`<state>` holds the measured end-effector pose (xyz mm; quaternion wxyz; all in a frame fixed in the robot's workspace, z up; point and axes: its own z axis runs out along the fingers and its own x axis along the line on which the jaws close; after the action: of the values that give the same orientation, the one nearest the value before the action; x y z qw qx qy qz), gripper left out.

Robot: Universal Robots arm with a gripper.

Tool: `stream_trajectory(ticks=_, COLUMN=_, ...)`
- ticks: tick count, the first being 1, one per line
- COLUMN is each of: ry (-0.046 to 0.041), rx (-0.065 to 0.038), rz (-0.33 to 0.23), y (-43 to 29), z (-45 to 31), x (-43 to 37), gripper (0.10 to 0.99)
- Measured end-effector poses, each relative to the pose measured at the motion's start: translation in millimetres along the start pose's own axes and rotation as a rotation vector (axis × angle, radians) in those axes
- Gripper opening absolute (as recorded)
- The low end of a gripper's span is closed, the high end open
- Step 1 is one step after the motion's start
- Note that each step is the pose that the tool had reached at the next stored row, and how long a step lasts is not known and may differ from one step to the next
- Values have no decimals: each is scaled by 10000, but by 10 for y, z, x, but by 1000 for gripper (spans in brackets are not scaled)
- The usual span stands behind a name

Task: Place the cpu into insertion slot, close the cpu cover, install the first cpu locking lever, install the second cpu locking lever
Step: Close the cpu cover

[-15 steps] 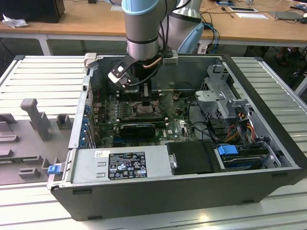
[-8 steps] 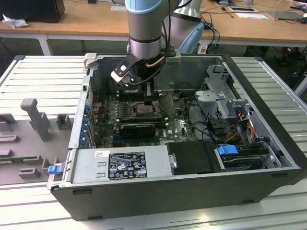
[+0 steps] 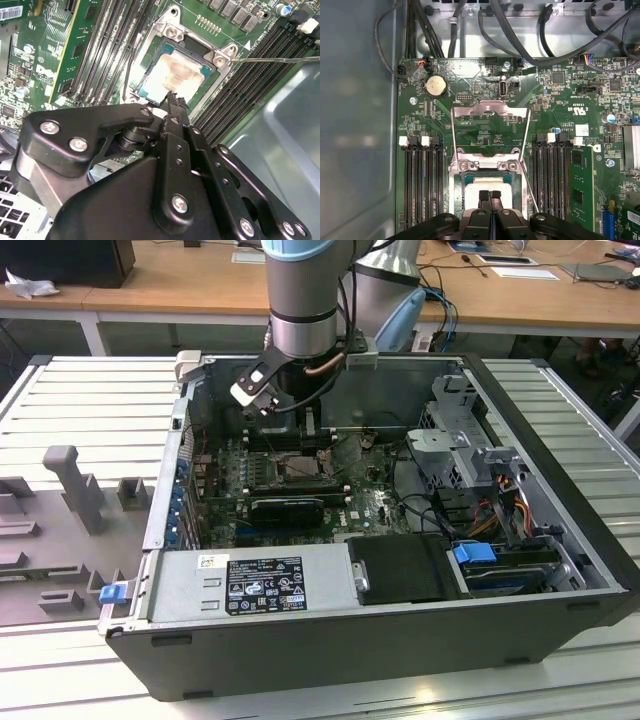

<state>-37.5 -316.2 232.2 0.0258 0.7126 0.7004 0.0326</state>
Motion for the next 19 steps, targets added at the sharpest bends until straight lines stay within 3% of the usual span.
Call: stream_trajectory(ticks=19, ry=-1, rx=0, rz=11, y=15, z=-186, x=2, gripper=106)
